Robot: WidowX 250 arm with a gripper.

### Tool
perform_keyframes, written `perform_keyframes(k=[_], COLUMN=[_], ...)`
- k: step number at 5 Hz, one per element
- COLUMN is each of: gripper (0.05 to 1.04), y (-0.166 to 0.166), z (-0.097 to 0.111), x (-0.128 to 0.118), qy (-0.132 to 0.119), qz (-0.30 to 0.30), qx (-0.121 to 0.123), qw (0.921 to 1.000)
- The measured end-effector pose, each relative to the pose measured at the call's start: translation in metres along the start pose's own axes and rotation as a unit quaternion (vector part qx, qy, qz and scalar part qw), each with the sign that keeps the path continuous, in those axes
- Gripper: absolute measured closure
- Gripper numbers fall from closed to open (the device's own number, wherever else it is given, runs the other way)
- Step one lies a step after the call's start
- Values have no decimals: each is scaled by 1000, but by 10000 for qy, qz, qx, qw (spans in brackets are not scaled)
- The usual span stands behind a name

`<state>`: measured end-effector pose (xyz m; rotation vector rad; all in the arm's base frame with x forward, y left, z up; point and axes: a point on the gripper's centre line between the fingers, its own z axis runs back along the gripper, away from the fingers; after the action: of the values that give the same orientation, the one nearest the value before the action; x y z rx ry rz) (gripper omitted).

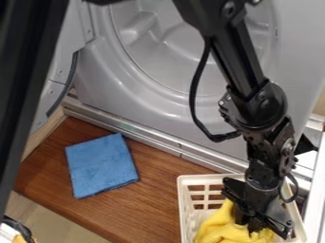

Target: Put the yellow cloth in the machine

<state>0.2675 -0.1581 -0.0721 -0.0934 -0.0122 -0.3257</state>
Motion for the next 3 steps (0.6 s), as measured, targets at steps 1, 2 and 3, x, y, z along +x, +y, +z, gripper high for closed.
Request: perform_keyframes(k=[1, 2, 3], gripper=[999, 1010, 1010], y=[-1, -3, -4], z=[0, 14, 34], x=[-4, -2, 1], qy=[-40, -228, -531], qz=[29, -22, 2], qx=[-78, -182, -316], qw=[10000, 9996, 9981])
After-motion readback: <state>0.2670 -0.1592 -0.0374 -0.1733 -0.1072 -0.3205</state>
